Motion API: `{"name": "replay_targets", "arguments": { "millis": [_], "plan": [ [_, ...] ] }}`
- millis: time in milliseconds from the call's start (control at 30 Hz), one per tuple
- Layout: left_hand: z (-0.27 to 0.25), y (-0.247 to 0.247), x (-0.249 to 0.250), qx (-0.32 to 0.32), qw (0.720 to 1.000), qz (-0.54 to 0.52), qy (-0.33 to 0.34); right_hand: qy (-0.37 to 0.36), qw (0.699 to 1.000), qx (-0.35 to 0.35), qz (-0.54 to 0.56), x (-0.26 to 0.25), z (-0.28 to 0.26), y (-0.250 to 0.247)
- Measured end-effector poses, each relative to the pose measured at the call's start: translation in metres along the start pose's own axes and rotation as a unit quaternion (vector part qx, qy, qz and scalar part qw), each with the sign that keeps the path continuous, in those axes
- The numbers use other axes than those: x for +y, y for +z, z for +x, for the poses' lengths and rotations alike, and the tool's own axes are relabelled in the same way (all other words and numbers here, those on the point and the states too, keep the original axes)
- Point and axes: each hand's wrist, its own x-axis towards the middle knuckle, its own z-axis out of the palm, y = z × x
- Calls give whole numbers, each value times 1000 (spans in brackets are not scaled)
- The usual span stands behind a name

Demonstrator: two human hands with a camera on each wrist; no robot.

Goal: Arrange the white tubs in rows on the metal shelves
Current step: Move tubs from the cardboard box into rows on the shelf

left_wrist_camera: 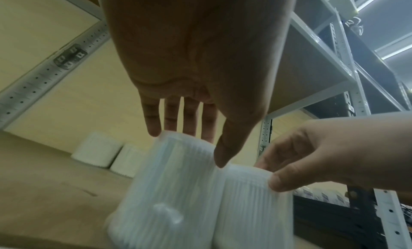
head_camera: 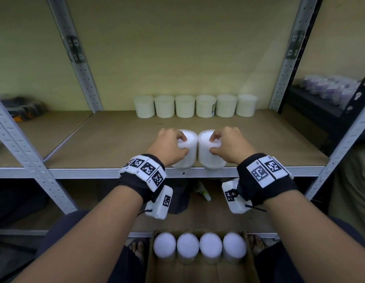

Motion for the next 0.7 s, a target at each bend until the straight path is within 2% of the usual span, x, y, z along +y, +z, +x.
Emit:
{"name": "replay_targets", "arguments": {
  "millis": [267,400,700],
  "plan": [
    [26,6,31,-51,998,6,21,36,999,23,5,32,16,-8],
    [45,21,45,-57,998,1,42,61,998,27,6,53,29,-15],
    [116,53,82,-84,992,24,87,117,993,28,7,103,78,-32]
  ]
}}
